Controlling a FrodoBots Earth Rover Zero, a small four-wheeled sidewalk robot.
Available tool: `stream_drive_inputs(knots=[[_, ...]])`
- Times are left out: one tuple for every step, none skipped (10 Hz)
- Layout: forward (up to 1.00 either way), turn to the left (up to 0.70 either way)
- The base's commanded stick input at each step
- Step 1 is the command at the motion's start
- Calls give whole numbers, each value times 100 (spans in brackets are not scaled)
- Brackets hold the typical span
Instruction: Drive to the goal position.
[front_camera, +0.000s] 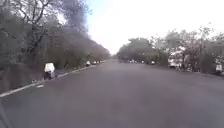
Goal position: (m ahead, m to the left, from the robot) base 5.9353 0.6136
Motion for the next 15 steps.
stream_drive_inputs(knots=[[68,0],[68,0],[68,0],[68,0],[68,0],[68,0],[68,0],[68,0],[68,0],[68,0],[68,0],[68,0],[68,2],[68,1],[68,0]])
